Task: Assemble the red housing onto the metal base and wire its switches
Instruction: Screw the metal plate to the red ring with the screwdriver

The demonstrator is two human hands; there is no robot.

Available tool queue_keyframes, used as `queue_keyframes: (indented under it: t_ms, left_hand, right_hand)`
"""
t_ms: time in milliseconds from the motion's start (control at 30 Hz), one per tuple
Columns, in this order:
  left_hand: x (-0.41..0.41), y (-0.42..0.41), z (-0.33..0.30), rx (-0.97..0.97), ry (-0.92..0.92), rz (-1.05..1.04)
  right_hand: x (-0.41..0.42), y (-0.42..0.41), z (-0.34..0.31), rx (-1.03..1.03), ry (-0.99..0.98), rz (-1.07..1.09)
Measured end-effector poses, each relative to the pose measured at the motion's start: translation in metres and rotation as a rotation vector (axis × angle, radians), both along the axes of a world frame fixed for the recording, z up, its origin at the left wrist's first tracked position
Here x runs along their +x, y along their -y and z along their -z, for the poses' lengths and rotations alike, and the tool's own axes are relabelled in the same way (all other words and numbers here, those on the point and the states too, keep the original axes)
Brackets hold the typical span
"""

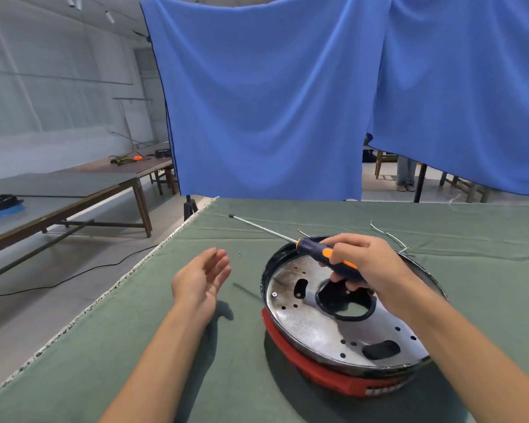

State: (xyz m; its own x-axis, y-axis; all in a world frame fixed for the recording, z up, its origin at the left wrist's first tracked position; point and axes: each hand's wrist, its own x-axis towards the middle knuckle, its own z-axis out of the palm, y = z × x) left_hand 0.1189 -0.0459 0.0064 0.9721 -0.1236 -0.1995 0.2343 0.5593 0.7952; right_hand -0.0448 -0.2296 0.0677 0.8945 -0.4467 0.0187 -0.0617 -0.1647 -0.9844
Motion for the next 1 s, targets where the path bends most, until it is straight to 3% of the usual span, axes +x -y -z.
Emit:
queue_keyframes:
  t_ms: [100,367,1000]
  left_hand:
    - [-0.015,-0.014,-0.005,-0.228,-0.101,0.039]
    - [-0.022,-0.025,-0.004,-0.497,-0.193,0.082]
    - [-0.017,-0.02,0.003,-0.449,-0.164,0.071]
  right_hand:
    - [-0.006,0.001,-0.004,-0.167,0.049,-0.093]
    - [-0.009,0.002,0.0,-0.23,0.081,-0.228]
    - [-0.004,0.006,0.008,-0.234,0.059,-0.223]
